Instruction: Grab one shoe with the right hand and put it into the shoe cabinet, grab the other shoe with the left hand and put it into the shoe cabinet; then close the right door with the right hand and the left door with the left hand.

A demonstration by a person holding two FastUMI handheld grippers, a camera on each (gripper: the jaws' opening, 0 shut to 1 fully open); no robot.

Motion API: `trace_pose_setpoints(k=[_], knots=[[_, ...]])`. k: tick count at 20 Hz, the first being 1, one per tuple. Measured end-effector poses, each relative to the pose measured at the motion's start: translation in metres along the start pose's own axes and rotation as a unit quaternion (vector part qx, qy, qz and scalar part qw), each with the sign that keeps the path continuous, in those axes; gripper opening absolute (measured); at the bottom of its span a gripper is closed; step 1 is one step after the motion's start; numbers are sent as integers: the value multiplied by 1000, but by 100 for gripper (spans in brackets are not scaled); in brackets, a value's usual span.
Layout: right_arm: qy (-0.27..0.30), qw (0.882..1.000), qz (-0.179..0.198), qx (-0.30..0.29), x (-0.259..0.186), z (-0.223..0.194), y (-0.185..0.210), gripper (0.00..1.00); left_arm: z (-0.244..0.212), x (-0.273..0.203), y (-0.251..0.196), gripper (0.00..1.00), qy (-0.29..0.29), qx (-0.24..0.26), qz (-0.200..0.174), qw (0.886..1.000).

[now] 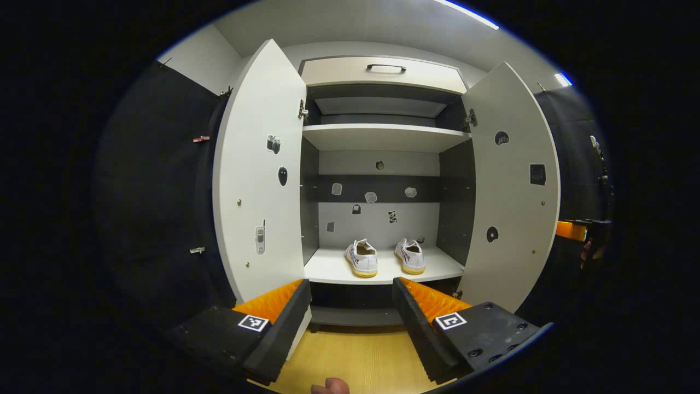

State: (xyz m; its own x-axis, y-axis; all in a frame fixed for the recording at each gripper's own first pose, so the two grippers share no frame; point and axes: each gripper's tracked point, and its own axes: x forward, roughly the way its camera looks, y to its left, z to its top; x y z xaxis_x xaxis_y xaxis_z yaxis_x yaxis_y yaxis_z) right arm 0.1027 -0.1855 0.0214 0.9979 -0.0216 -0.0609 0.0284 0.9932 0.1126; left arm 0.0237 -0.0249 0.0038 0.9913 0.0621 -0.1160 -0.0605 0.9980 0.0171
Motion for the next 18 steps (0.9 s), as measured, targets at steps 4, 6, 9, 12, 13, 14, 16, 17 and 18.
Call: trace_pose_setpoints(k=[4,6,9,12,13,14,16,17,18], knots=[[-6,1000,-13,-12,-5,0,10,97,-4,-8,23,95,-4,7,6,1000],[-9,1000,-22,-9,-6,0,15,97,-6,-11,32,94,-2,2,5,1000],[-11,1000,-26,1,-10,-2,27,97,-6,-16,46,94,-3,-5,7,1000],[-9,1000,-8,7,-13,-6,55,97,-7,-20,60,95,-5,-8,10,1000],[-9,1000,-1,6,-13,-7,65,97,-6,-21,64,95,-5,-10,10,1000],[-10,1000,6,5,-13,-8,76,97,-6,-22,69,95,-7,-12,11,1000],[-8,1000,21,5,-10,-11,98,97,-2,-26,77,95,-12,-14,15,1000],[-5,1000,30,6,-8,-13,109,97,-1,-27,81,94,-14,-15,16,1000],[0,999,41,8,-6,-16,120,97,0,-29,85,94,-15,-16,18,1000]])
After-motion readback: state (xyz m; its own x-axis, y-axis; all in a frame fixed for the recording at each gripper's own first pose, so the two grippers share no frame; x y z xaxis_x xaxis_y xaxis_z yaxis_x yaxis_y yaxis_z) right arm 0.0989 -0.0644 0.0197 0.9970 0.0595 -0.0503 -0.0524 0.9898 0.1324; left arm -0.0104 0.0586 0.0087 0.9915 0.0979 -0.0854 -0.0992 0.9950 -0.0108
